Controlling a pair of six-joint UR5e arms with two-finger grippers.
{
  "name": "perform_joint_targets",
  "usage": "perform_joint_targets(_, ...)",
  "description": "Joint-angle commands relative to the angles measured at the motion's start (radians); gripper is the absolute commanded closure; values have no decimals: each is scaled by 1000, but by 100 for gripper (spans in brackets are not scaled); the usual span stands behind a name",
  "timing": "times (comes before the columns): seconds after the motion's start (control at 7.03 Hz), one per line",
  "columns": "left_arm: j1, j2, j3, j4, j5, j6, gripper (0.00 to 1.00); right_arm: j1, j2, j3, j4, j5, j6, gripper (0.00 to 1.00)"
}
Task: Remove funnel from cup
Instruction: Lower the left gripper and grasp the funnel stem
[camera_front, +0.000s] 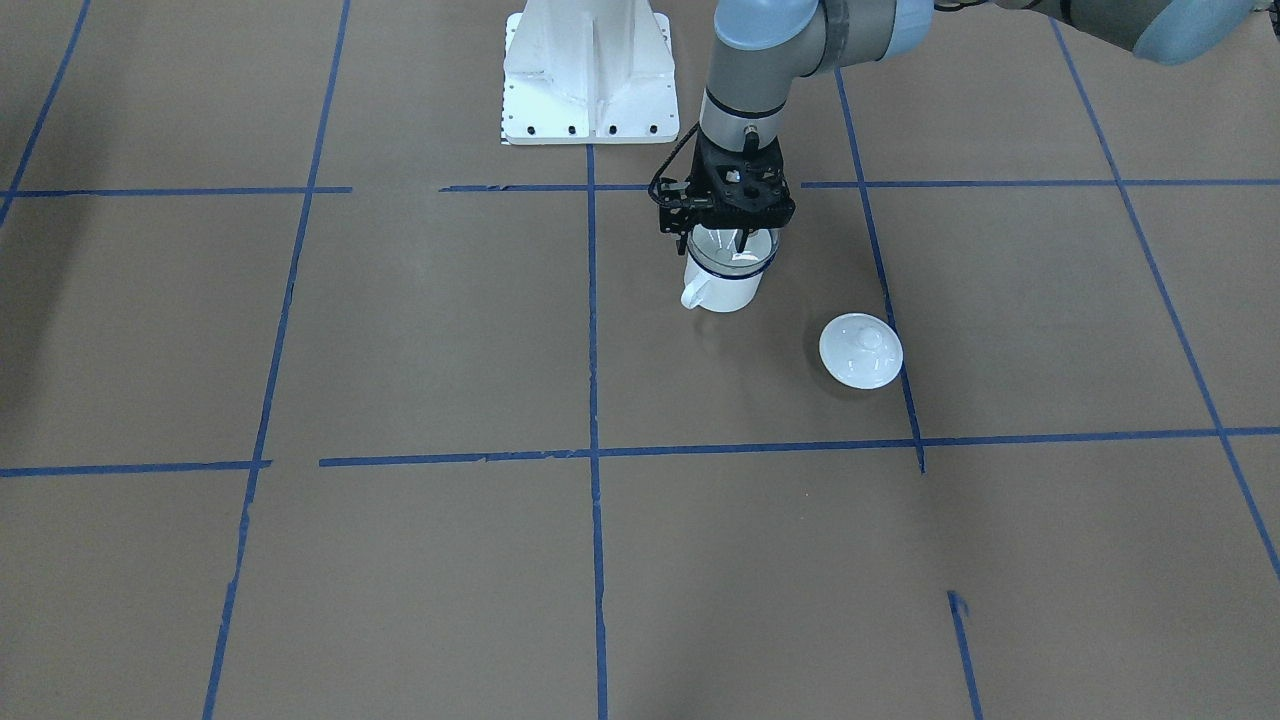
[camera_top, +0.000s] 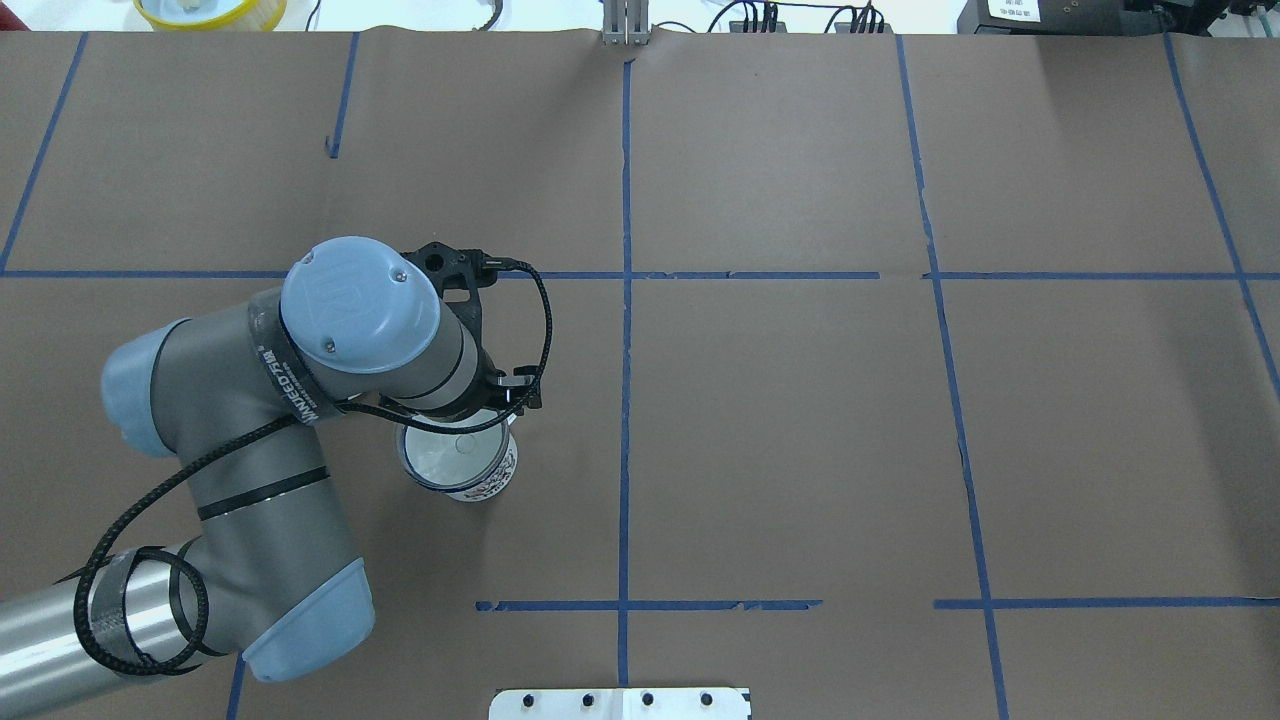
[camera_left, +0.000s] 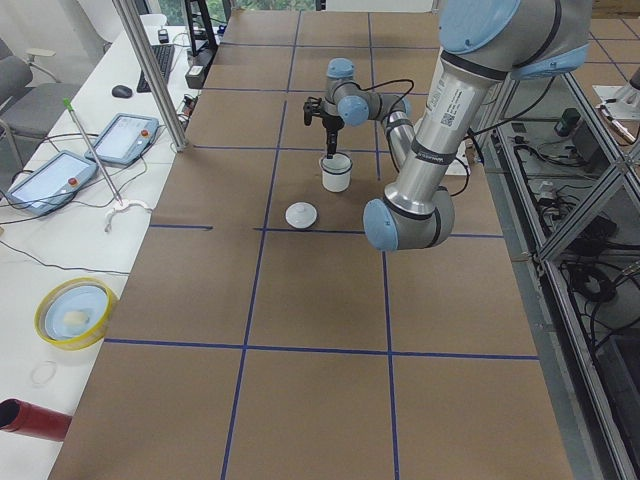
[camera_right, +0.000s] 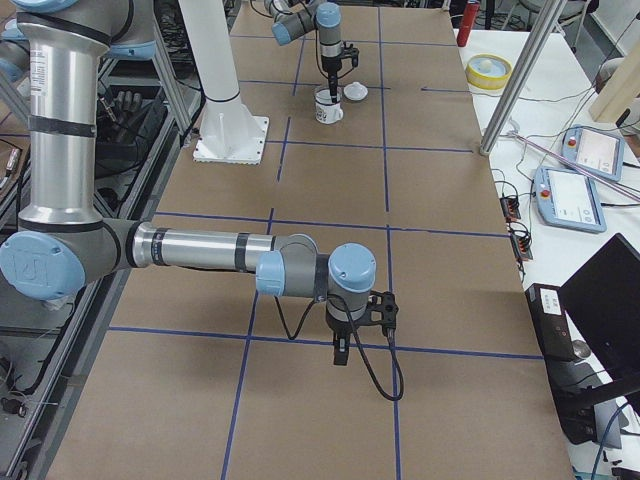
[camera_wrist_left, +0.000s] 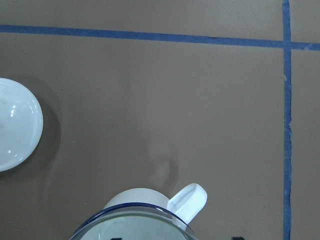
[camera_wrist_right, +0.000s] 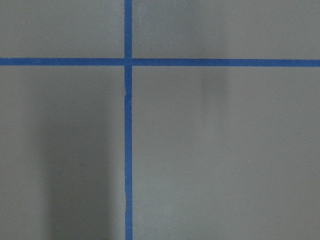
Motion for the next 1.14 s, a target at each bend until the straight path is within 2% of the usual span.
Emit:
perform_joint_targets(0.0, 23, -3, 3, 0, -2, -14, 46, 0, 0, 0, 0, 0, 0, 0)
perform_joint_targets(0.14, 28, -12, 3, 2, 1, -14, 62, 0, 0, 0, 0, 0, 0, 0)
perform_joint_targets(0.28, 26, -13, 1, 5, 1, -14, 88, 0, 0, 0, 0, 0, 0, 0)
perform_joint_targets(0.43, 26, -13, -1, 5, 1, -14, 100, 0, 0, 0, 0, 0, 0, 0)
perform_joint_targets(0.71, 25, -15, -20, 23, 1, -14, 100, 0, 0, 0, 0, 0, 0, 0)
perform_joint_targets(1.0, 5, -35, -150, 199, 1, -11, 100, 0, 0, 0, 0, 0, 0, 0)
